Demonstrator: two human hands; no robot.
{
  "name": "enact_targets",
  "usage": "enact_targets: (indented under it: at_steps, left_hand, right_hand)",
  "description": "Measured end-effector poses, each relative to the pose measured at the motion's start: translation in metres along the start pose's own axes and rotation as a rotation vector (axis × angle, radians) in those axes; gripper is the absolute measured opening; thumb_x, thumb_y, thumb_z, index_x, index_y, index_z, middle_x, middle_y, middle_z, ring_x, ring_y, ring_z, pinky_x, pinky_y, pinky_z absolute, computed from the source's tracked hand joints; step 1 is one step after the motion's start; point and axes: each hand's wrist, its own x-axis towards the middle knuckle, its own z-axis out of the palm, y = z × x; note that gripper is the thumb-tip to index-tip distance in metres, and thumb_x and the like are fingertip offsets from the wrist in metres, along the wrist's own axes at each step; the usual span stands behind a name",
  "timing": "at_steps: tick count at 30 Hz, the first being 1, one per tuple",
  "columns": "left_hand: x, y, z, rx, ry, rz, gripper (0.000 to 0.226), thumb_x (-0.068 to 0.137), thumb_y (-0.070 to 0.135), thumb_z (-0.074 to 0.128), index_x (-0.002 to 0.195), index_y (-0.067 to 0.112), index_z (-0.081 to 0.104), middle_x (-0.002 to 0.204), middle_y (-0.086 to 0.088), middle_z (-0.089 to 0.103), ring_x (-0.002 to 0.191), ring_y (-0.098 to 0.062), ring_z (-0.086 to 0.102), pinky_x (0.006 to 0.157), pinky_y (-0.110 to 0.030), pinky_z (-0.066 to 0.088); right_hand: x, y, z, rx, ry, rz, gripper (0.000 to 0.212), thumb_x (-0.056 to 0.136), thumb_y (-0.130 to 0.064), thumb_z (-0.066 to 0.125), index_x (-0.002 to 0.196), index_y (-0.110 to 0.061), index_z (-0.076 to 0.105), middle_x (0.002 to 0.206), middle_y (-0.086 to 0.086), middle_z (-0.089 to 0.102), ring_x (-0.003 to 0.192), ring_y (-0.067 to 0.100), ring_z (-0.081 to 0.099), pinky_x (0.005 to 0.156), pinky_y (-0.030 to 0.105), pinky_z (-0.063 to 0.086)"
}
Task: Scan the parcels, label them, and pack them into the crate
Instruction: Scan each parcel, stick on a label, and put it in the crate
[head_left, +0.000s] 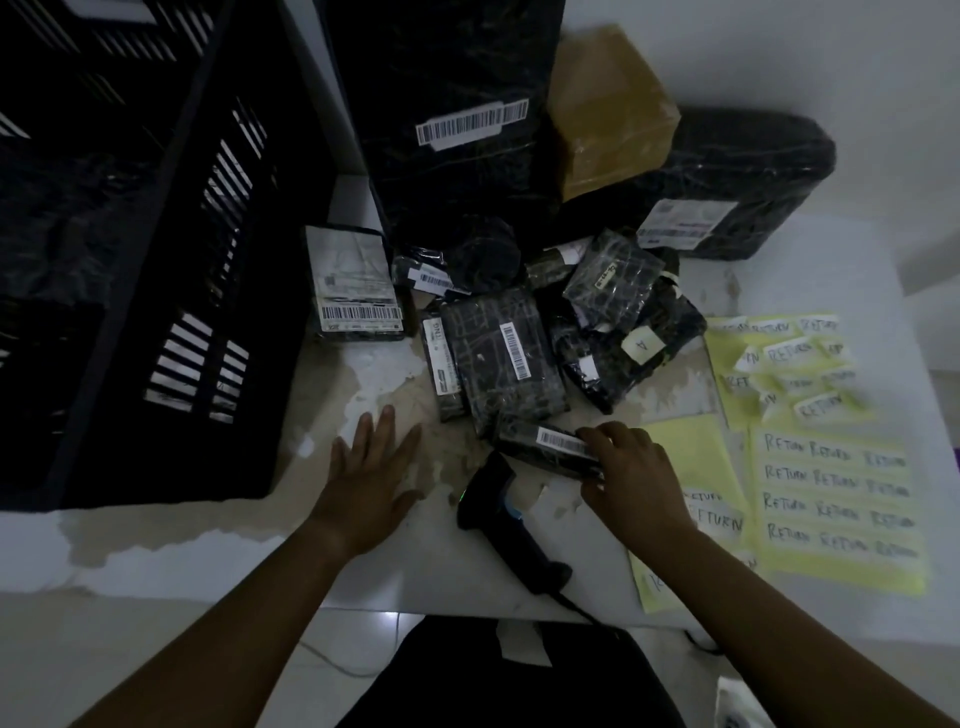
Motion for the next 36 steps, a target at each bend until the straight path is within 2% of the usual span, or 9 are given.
enact_targets:
  at_steps: [2, 5, 7, 10, 14, 19, 26, 30, 36]
  left_hand:
    - [-0.002, 0.002, 0.000, 0.000, -0.003, -0.012, 0.082, 0.104, 0.049, 0.042, 0.160, 0.029, -0.013, 0.162, -0.009, -0.035, 0.147, -0.033, -0.033, 0.124, -0.059, 0.002]
    - [-0.003, 0.003, -0.005, -0.022, 0.001, -0.018, 0.083, 0.104, 0.046, 0.046, 0.161, 0.028, -0.010, 0.163, -0.009, -0.032, 0.150, -0.033, -0.028, 0.124, -0.057, 0.006]
    - [-0.003, 0.005, -0.009, -0.037, -0.013, -0.021, 0.082, 0.104, 0.043, 0.047, 0.161, 0.028, -0.008, 0.165, -0.009, -0.030, 0.152, -0.034, -0.024, 0.124, -0.057, 0.007]
    - [-0.005, 0.010, -0.016, -0.103, -0.021, -0.022, 0.074, 0.106, 0.038, 0.045, 0.162, 0.029, -0.003, 0.166, -0.006, -0.027, 0.154, -0.033, -0.022, 0.125, -0.056, 0.007]
    - [-0.008, 0.009, -0.021, -0.210, 0.032, 0.034, 0.064, 0.107, 0.031, 0.045, 0.161, 0.031, 0.012, 0.170, -0.003, -0.014, 0.156, -0.031, -0.012, 0.125, -0.053, 0.014]
    - [-0.010, 0.026, -0.034, -0.549, 0.325, 0.204, 0.066, 0.099, 0.008, 0.057, 0.156, 0.028, 0.031, 0.166, 0.009, 0.019, 0.149, 0.002, 0.015, 0.115, -0.011, 0.019]
    - [0.012, 0.067, -0.062, -0.541, 0.335, 0.237, 0.069, 0.090, -0.011, 0.045, 0.153, 0.019, 0.042, 0.160, -0.001, 0.032, 0.149, -0.017, 0.028, 0.123, -0.028, 0.025]
    - [0.036, 0.079, -0.084, -0.374, 0.246, 0.398, 0.076, 0.081, -0.016, 0.049, 0.149, 0.020, 0.049, 0.138, -0.009, 0.053, 0.125, -0.027, 0.049, 0.104, -0.035, 0.042]
    - [0.061, 0.087, -0.086, -0.020, 0.059, 0.432, 0.065, 0.089, 0.024, 0.072, 0.149, 0.032, 0.047, 0.141, 0.000, 0.046, 0.129, -0.025, 0.041, 0.102, -0.033, 0.027]
  right_hand:
    - [-0.007, -0.009, -0.006, 0.034, 0.078, 0.006, 0.069, 0.069, -0.028, 0.076, 0.132, -0.015, 0.052, 0.123, 0.008, 0.054, 0.103, 0.031, 0.054, 0.080, 0.041, 0.048]
    - [-0.028, -0.031, -0.012, 0.210, 0.161, -0.035, 0.048, 0.076, -0.040, 0.069, 0.117, -0.020, 0.054, 0.110, 0.001, 0.054, 0.095, 0.025, 0.054, 0.075, 0.038, 0.047]
    - [-0.043, -0.049, -0.011, 0.312, 0.041, -0.053, 0.050, 0.076, -0.055, 0.065, 0.113, -0.023, 0.053, 0.101, -0.004, 0.056, 0.091, 0.021, 0.057, 0.071, 0.036, 0.047]
    - [-0.052, -0.067, 0.004, 0.282, -0.254, -0.037, 0.075, 0.073, -0.071, 0.061, 0.131, -0.027, 0.039, 0.111, -0.006, 0.056, 0.097, 0.018, 0.059, 0.077, 0.033, 0.047]
    - [-0.049, -0.076, 0.023, 0.206, -0.350, -0.036, 0.077, 0.083, -0.044, 0.064, 0.145, -0.025, 0.023, 0.121, 0.003, 0.057, 0.098, 0.026, 0.062, 0.073, 0.033, 0.048]
    - [-0.056, -0.068, 0.027, 0.319, -0.283, 0.027, 0.065, 0.083, -0.030, 0.060, 0.142, -0.023, 0.032, 0.115, 0.003, 0.058, 0.091, 0.025, 0.063, 0.067, 0.035, 0.052]
    - [-0.049, -0.079, 0.035, 0.351, -0.318, 0.023, 0.084, 0.081, -0.048, 0.061, 0.148, -0.020, 0.021, 0.129, 0.004, 0.044, 0.103, 0.026, 0.058, 0.071, 0.032, 0.047]
    - [-0.049, -0.078, 0.038, 0.339, -0.377, 0.031, 0.083, 0.080, -0.035, 0.069, 0.148, -0.021, 0.022, 0.124, 0.008, 0.056, 0.101, 0.027, 0.061, 0.072, 0.031, 0.049]
    - [-0.071, -0.053, 0.006, 0.550, -0.456, 0.034, 0.077, 0.069, -0.031, 0.070, 0.137, -0.033, 0.035, 0.110, -0.006, 0.063, 0.092, 0.013, 0.063, 0.071, 0.027, 0.053]
